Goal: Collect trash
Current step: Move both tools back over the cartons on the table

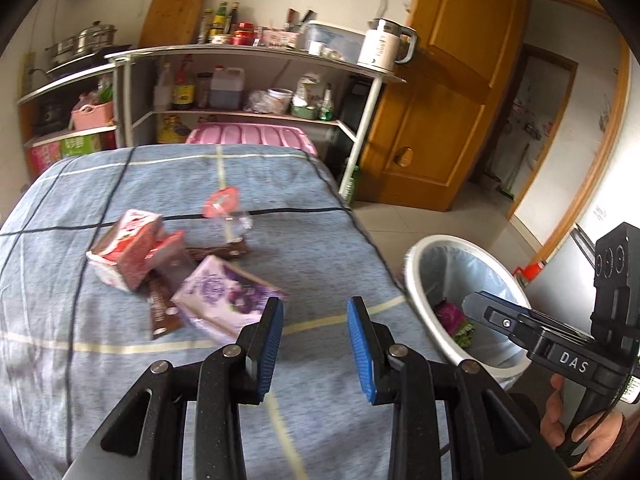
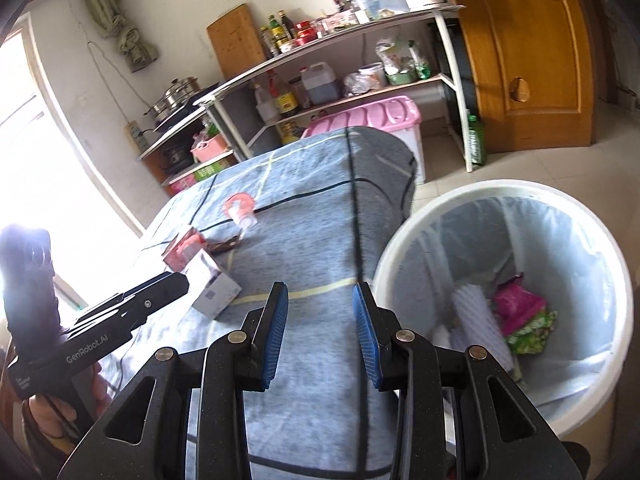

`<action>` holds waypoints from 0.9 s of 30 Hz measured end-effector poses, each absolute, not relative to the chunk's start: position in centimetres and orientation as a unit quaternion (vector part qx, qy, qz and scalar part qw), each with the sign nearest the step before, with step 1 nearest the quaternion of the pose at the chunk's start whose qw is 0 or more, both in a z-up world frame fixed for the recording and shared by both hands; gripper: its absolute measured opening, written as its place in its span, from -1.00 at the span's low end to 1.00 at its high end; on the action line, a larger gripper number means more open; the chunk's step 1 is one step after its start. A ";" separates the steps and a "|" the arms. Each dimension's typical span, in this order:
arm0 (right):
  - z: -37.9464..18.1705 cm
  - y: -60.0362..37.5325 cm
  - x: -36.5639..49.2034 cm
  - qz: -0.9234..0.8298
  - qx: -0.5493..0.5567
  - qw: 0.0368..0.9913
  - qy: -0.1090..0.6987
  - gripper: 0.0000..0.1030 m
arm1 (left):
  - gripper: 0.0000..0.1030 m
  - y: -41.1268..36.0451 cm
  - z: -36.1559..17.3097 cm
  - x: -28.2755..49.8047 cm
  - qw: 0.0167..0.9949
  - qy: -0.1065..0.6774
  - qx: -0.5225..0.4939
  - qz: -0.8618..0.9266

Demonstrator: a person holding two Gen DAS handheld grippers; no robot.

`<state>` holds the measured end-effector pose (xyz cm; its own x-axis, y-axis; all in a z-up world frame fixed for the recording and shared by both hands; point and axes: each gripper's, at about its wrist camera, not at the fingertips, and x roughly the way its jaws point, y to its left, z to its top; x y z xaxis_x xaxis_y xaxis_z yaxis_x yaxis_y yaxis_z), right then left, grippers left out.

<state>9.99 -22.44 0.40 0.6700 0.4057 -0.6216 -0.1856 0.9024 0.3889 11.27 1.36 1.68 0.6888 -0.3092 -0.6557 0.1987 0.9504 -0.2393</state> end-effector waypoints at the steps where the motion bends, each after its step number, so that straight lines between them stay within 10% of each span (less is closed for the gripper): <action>1: 0.4 -21.8 10.2 0.169 0.144 0.901 0.372 -0.32 | -0.36 2.0 1.6 11.1 0.917 0.368 -0.079 -0.135; 15: -0.4 -14.4 13.0 0.239 0.090 0.883 0.394 -0.31 | -0.36 9.3 1.1 11.6 0.920 0.369 -0.104 -0.077; 19: -0.8 -11.6 13.8 0.277 0.062 0.872 0.398 0.27 | -0.35 11.1 0.3 12.3 0.916 0.380 -0.114 -0.064; 27: -1.5 -8.2 14.8 0.295 0.010 0.868 0.399 0.27 | 0.01 13.9 -0.7 14.4 0.912 0.390 -0.120 -0.043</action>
